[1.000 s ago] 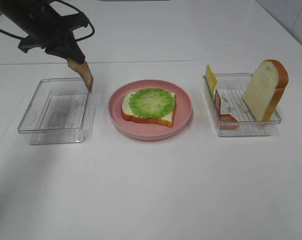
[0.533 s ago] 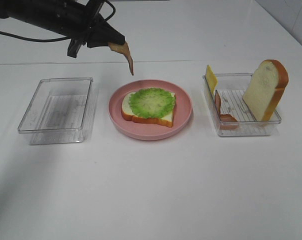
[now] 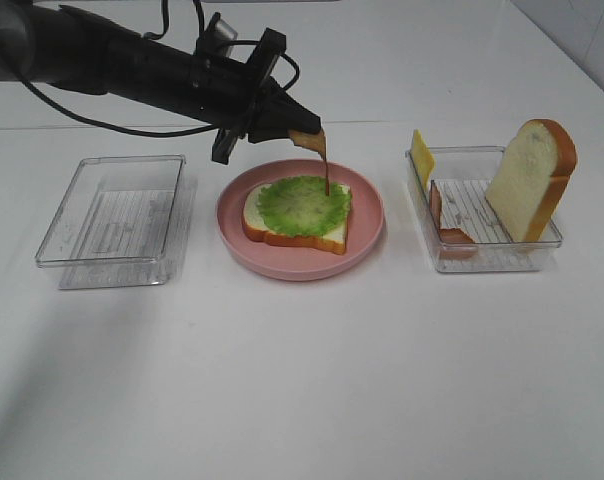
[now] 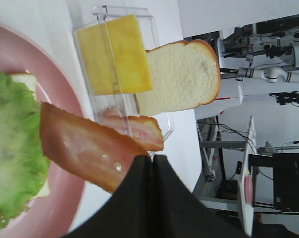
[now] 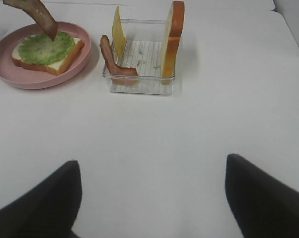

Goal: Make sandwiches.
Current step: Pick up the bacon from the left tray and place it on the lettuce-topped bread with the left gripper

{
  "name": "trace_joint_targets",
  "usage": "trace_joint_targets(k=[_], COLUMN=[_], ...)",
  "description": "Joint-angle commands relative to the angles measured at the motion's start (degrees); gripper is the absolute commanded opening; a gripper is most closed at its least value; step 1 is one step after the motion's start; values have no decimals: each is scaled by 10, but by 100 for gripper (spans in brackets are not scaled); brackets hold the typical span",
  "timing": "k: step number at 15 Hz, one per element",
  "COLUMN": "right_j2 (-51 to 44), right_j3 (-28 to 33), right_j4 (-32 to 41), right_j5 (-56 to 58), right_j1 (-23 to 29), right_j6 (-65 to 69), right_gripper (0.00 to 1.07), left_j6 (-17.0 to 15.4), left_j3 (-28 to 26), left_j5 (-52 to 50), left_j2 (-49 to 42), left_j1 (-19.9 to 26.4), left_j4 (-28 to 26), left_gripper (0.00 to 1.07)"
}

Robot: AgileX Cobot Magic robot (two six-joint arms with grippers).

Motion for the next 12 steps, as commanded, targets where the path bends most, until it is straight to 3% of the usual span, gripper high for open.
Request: trace_joint_targets(k=[1, 5, 12], right_j2=[-10, -10, -10], right_j3=[0, 0, 0], right_j4=[-2, -2, -2], right_j5=[-7, -7, -7], right_j1=[-3, -3, -3], right_j6=[-5, -5, -5], right_gripper=[76, 76, 76], left_j6=[8, 18, 21], left_j3=[-8, -11, -11], left_j5=[0, -2, -46], left_j2=[18, 33, 33], left_j1=[-10, -26, -21], left_j4=[-39, -35, 66], left_gripper=[0, 0, 0])
